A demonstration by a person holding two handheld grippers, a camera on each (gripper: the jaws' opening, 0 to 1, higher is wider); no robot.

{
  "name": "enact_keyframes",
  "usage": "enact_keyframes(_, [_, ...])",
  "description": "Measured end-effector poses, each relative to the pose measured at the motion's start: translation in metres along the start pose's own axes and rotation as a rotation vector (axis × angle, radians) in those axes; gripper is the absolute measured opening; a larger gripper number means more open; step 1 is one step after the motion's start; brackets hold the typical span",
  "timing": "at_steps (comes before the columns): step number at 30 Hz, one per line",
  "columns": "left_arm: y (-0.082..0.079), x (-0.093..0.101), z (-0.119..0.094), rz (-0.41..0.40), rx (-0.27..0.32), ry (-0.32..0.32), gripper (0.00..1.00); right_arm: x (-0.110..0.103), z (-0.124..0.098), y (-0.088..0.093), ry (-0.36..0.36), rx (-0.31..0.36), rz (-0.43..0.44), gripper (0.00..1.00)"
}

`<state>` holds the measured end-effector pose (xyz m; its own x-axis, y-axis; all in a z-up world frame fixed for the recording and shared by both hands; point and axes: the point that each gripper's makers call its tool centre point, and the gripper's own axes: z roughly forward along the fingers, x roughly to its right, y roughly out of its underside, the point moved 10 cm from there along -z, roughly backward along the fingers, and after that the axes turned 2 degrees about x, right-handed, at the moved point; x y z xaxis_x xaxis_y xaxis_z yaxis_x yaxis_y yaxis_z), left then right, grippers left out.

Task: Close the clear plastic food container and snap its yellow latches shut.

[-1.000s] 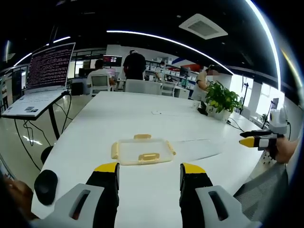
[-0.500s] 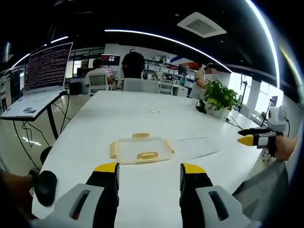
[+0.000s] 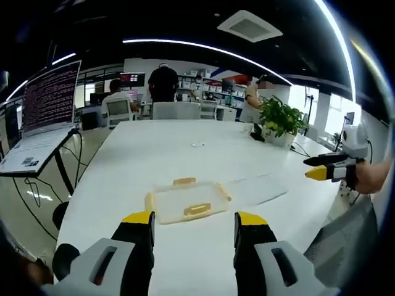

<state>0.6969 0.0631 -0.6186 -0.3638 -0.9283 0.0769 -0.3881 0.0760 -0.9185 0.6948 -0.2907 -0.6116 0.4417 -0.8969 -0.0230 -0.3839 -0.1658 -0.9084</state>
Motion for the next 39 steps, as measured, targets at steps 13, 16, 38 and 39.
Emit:
enact_keyframes(13, [0.000, -0.017, 0.019, 0.073, -0.046, 0.061, 0.46, 0.003, 0.027, -0.008, -0.075, -0.057, -0.032, 0.49])
enact_keyframes(16, [-0.001, -0.021, 0.025, 0.109, -0.060, 0.086, 0.46, 0.001, 0.034, -0.011, -0.106, -0.070, -0.047, 0.49])
enact_keyframes(38, [-0.044, -0.049, 0.077, 0.424, -0.135, 0.277, 0.47, -0.003, 0.106, -0.052, -0.321, -0.106, -0.304, 0.49])
enact_keyframes(39, [-0.044, -0.051, 0.079, 0.439, -0.144, 0.284, 0.47, -0.002, 0.109, -0.053, -0.326, -0.109, -0.312, 0.49])
